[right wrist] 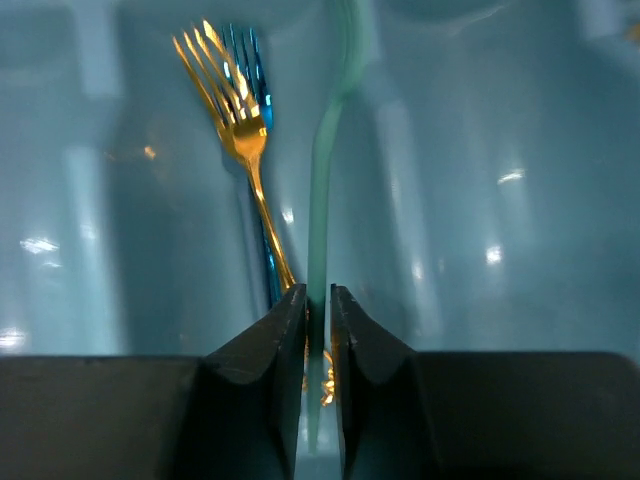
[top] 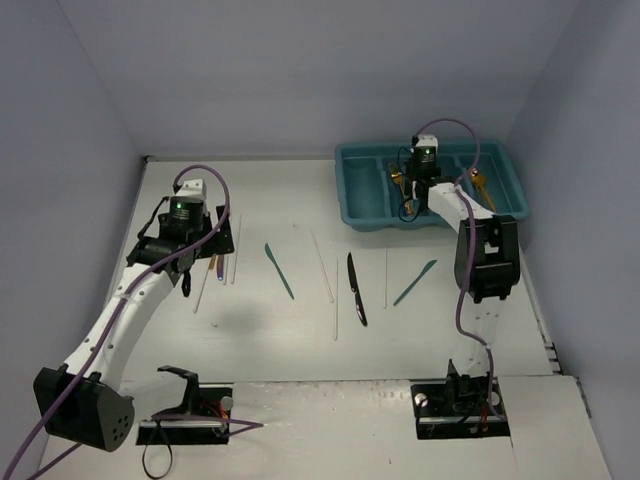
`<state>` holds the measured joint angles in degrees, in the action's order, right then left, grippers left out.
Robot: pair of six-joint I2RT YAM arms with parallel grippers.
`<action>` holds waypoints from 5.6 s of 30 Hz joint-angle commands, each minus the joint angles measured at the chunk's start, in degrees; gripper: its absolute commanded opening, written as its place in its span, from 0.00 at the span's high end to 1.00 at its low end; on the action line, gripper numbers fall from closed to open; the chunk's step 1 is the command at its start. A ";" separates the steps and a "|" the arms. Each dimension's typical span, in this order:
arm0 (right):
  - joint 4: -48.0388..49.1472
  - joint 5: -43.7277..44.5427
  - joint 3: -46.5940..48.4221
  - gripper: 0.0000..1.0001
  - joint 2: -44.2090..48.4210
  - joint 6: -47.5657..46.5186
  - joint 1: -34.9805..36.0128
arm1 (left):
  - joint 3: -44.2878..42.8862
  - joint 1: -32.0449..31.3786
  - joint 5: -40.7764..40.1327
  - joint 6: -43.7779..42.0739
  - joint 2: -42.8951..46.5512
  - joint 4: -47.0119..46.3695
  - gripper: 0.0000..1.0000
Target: Sort the eating utensils into containers
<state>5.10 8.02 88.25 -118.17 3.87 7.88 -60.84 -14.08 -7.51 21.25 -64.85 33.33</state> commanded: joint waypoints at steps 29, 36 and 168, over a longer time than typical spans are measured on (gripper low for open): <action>2.02 -7.49 -32.64 0.52 46.33 11.14 8.12 | -22.84 9.25 2.68 -5.96 -41.26 -4.13 0.38; 2.02 -7.49 -35.74 0.52 48.75 11.67 8.20 | -26.92 9.25 3.40 -6.77 -45.29 -8.33 0.49; 8.30 -14.58 -15.23 0.37 35.67 1.45 38.43 | -23.16 -13.11 7.51 35.21 -14.40 -24.70 0.98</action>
<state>8.27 -8.57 68.82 -80.99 6.18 45.19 -84.15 -26.12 -0.74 54.05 -82.47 13.88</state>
